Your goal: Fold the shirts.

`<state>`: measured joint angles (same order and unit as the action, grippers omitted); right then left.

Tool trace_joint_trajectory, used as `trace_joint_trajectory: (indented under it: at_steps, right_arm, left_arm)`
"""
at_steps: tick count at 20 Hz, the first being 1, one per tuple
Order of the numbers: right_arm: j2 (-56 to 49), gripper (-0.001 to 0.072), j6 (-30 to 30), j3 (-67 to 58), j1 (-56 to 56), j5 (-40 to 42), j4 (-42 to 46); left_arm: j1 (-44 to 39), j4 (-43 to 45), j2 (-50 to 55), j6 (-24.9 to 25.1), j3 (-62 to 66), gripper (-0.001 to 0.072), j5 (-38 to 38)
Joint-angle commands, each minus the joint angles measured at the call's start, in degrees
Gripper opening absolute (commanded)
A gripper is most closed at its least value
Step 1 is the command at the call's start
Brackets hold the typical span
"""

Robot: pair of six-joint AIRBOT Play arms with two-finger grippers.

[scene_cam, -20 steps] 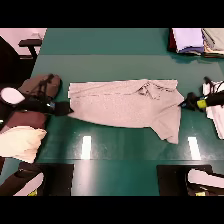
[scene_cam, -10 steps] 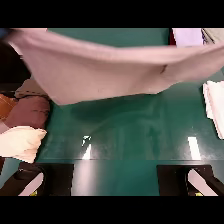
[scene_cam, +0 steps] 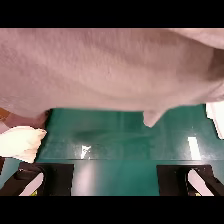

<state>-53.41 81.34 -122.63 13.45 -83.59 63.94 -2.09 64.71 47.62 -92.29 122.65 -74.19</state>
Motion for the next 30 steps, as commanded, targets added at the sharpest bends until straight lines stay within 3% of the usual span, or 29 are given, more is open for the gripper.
trace_joint_trajectory:
  at_steps: [1,4,9,13,15,20,24,26,30]
  right_arm:
    - [-4.42,0.0009,2.8,-0.9,-0.31,-4.48,0.48]
    - [-9.31,0.0009,3.74,9.9,-4.87,-5.57,0.81]
    - [-26.18,0.0009,5.27,21.57,-12.7,-9.38,8.5]
    - [-38.64,0.0009,5.07,23.91,-12.7,-5.81,7.96]
    - [-42.82,0.0009,4.42,23.56,-12.09,-0.74,7.5]
    - [-49.7,0.001,2.97,14.23,-11.23,2.45,7.58]
    - [-48.7,0.0009,-0.24,12.96,-10.38,-3.63,8.61]
    - [-45.33,0.0009,-0.39,19.12,-10.4,-3.76,9.94]
    - [-36.68,0.0009,-0.39,35.87,-10.4,1.05,9.77]
  left_arm:
    - [0.0,8.31,0.07,-0.96,-7.43,0.0021,-4.15]
    - [0.0,12.52,1.81,-0.94,-25.33,0.0022,-3.76]
    - [0.0,7.04,14.6,-0.07,-46.6,0.0022,3.61]
    - [0.0,5.99,28.63,1.25,-48.0,0.0022,10.97]
    - [0.0,3.5,33.77,4.28,-47.63,0.0022,16.11]
    - [0.0,2.78,39.54,5.86,-43.04,0.0022,21.75]
    - [0.0,2.97,39.15,8.87,-38.66,0.0021,12.31]
    - [0.0,3.02,39.15,9.97,-39.65,0.0021,6.93]
    - [-0.02,3.02,39.15,10.1,-45.59,0.0021,3.63]
